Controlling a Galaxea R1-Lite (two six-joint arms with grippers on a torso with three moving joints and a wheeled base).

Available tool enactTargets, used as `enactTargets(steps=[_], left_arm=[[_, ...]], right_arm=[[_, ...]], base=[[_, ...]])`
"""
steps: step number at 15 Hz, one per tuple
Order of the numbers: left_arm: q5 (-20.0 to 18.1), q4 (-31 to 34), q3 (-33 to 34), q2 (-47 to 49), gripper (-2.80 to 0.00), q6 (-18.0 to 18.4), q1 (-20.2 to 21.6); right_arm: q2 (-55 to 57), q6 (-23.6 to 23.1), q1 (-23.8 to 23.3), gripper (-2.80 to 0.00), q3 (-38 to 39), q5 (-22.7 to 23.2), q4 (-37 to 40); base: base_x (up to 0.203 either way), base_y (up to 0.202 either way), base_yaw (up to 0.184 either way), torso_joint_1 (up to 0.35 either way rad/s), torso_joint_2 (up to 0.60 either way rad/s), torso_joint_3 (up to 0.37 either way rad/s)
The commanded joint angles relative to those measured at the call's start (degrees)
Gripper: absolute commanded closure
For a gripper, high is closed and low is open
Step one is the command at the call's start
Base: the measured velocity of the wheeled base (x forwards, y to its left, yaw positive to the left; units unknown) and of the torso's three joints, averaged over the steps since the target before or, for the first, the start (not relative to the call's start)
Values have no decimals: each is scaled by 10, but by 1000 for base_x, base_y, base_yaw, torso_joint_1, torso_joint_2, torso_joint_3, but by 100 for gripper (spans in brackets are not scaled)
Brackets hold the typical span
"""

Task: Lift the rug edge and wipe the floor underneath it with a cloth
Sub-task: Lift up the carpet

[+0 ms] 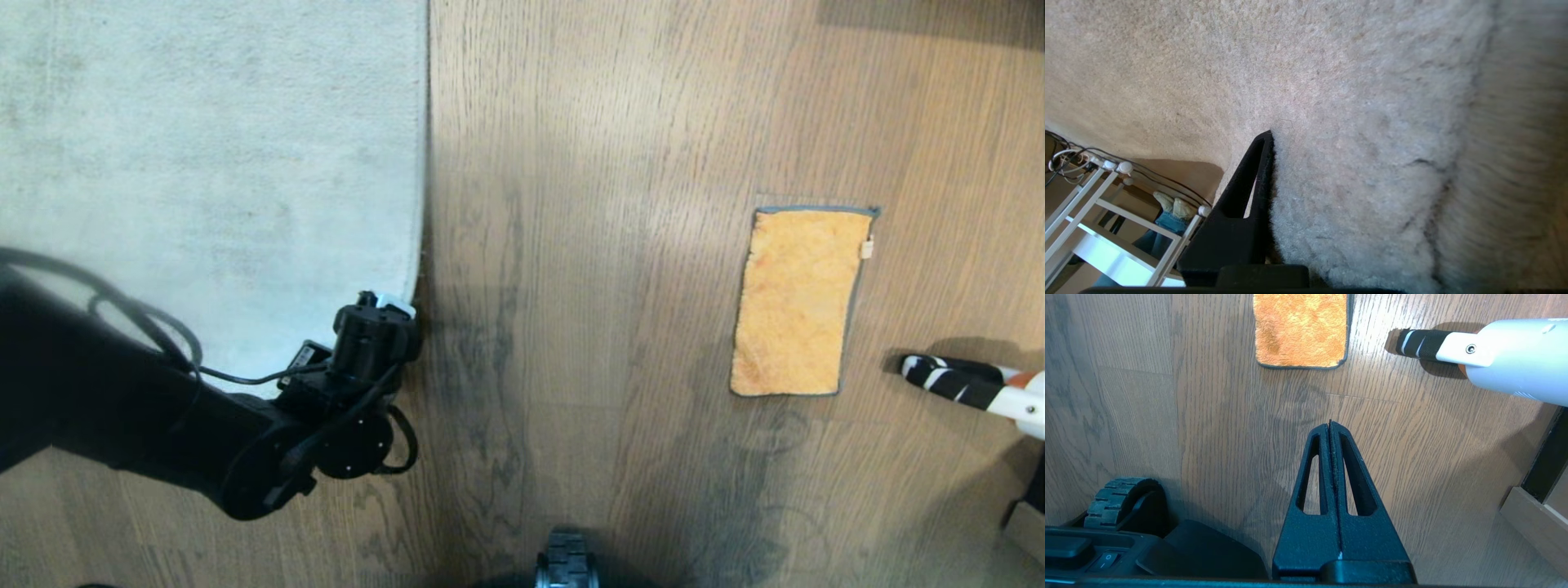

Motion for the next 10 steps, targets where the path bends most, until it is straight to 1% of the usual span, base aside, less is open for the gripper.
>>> enactTargets(steps=[1, 4, 7, 10], left_arm=[[3, -1, 17, -26, 0, -3, 1], [2, -5, 39, -61, 0, -7, 1], [2, -41, 56, -89, 0, -8, 1], [1, -50, 73, -138, 0, -8, 3]], right_arm=[[0, 0, 0, 0, 0, 0, -1], [0, 0, 0, 0, 0, 0, 0], [0, 0, 0, 0, 0, 0, -1], [0, 0, -1, 0, 0, 0, -1]], base=[[0, 0, 0, 0, 0, 0], [0, 0, 0, 0, 0, 0], [0, 0, 0, 0, 0, 0], [0, 0, 0, 0, 0, 0]])
